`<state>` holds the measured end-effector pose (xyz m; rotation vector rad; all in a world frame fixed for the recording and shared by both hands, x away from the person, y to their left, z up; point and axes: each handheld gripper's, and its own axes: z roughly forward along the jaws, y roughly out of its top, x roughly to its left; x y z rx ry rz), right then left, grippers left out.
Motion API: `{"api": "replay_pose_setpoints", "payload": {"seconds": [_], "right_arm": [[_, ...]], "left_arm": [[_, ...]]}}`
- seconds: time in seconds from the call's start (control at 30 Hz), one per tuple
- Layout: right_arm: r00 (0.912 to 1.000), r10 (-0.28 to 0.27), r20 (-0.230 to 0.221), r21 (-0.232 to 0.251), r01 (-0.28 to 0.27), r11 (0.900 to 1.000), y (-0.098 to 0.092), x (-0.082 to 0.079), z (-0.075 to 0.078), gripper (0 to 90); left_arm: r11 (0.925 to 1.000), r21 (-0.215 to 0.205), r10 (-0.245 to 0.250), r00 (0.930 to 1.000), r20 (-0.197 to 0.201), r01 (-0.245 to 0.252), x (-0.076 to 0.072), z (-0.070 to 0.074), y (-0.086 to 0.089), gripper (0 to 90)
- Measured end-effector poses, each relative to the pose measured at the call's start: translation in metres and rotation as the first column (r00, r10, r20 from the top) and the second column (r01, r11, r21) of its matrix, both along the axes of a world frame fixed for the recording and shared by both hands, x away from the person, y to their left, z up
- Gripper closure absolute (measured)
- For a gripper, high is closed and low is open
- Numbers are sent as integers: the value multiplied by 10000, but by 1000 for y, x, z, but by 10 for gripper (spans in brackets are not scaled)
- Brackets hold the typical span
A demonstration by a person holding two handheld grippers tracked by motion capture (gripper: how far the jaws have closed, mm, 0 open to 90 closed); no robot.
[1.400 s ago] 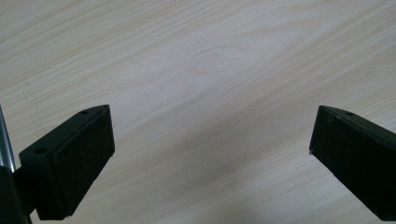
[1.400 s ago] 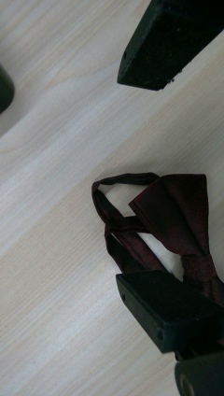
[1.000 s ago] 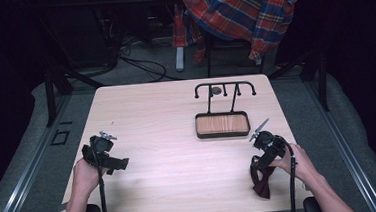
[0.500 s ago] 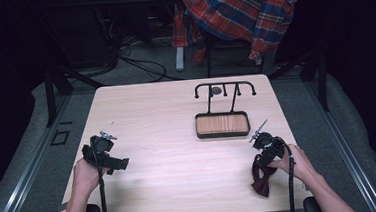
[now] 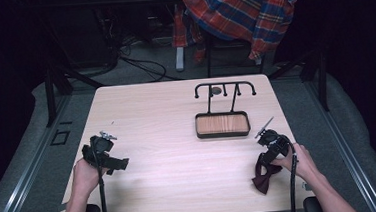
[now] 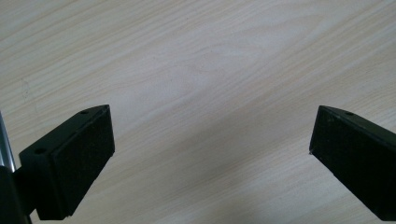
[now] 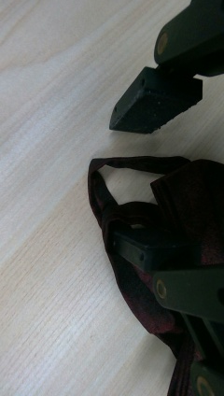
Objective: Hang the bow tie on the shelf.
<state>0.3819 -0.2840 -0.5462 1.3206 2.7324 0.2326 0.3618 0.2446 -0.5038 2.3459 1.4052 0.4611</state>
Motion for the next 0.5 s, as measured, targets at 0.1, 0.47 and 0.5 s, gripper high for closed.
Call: {"api": "replay_pose_setpoints", "payload": {"seconds": [0.1,0.47,0.5], "right_arm": [[9997,46,-252,118,-43,9999,-2,1,2,505],[9991,187,-378,124,-183,9998,-4,2,6,857],[9991,187,-378,124,-183,9998,-4,2,6,857]], "left_arm": [[10000,10,-9,10000,14,9,0,0,0,1],[10000,55,-32,10000,-5,32,0,0,0,1],[10000,35,-16,10000,14,16,0,0,0,1]]}}
